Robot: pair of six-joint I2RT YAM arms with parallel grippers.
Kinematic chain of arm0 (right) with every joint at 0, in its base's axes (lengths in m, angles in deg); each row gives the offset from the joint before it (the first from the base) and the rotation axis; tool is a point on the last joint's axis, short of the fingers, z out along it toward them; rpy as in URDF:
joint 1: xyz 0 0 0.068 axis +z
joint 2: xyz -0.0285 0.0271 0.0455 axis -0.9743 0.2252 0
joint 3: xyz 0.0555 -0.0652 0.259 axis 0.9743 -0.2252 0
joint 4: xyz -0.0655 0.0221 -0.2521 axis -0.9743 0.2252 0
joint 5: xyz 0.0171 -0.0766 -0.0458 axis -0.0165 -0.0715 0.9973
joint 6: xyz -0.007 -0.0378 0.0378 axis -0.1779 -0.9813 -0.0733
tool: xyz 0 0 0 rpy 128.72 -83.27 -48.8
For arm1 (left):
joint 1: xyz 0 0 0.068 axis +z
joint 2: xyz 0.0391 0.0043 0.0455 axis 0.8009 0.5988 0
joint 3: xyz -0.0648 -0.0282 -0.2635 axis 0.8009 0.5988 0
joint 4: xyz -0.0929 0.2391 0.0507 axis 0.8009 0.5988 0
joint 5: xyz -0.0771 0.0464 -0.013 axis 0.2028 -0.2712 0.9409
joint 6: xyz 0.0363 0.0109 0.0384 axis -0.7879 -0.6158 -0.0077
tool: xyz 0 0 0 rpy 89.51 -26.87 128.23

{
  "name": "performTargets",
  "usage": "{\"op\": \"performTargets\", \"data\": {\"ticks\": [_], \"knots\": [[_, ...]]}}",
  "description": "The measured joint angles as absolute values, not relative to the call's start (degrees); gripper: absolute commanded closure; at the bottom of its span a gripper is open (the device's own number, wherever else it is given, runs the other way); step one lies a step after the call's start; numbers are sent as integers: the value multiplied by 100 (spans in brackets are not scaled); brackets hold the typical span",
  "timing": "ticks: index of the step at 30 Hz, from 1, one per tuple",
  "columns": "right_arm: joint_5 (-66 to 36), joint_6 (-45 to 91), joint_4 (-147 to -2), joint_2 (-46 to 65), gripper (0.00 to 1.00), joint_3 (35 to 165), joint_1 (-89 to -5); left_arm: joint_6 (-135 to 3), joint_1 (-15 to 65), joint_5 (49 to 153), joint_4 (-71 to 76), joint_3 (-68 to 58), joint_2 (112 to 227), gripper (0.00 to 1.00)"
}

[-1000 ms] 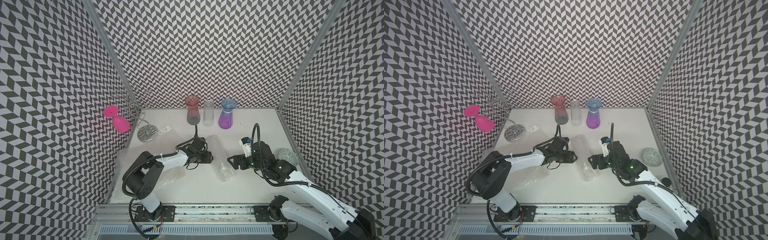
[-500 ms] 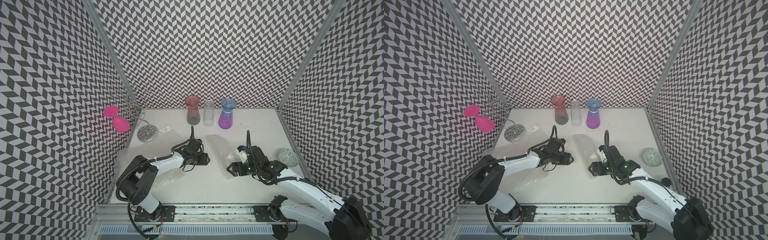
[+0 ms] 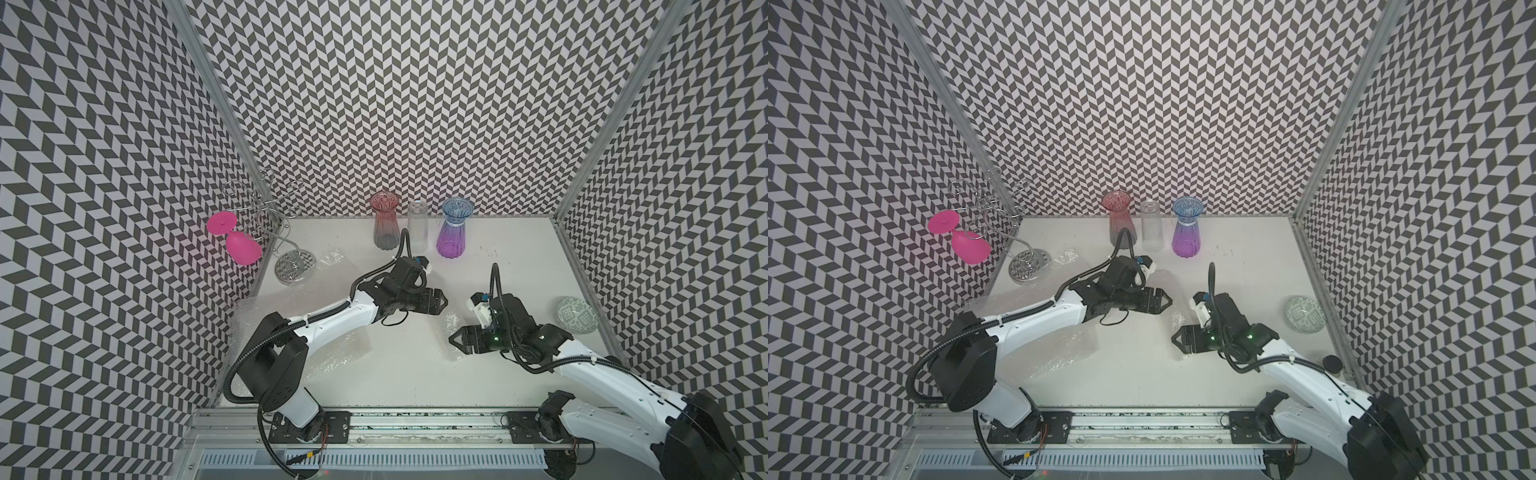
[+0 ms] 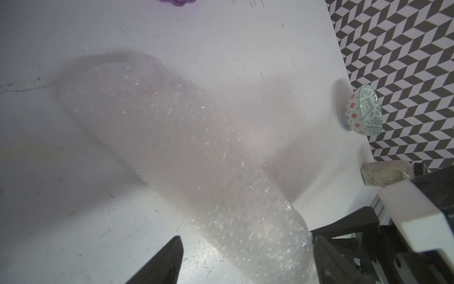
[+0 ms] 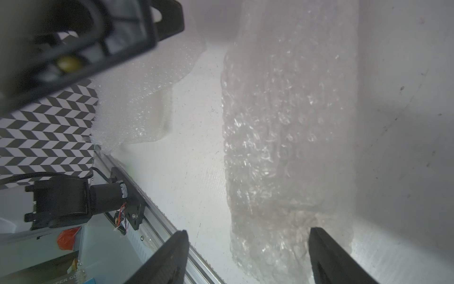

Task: Unwrap the vase from the bubble wrap
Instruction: Unwrap the bubble wrap at the center of the board.

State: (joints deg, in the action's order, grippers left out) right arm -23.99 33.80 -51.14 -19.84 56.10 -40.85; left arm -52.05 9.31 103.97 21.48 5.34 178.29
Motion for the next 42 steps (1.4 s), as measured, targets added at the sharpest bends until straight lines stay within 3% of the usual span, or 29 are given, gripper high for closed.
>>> {"op": "performTargets", "data": {"ticks": [11,17,20,28,34,42], "knots": [[-2582,3224,-5457,-1866,21,5733,-3825,-5231,899,10194,2231,678,18268,30],[-2600,3115,-5466,-1866,18,5755,-3779,-5155,899,10213,2137,886,18227,53],[-2510,3111,-5418,-2194,15,5739,-3774,-5148,899,10244,2071,971,18166,59],[-1981,3461,-5212,-3315,19,5331,-3779,-5155,1032,10305,1914,1380,17976,60],[-1913,3670,-4950,-2856,29,5086,-3816,-5181,1185,10340,1982,1629,17897,60],[-2178,3659,-5031,-2150,35,5073,-3818,-5196,1205,10353,2017,1664,17897,60]]}}
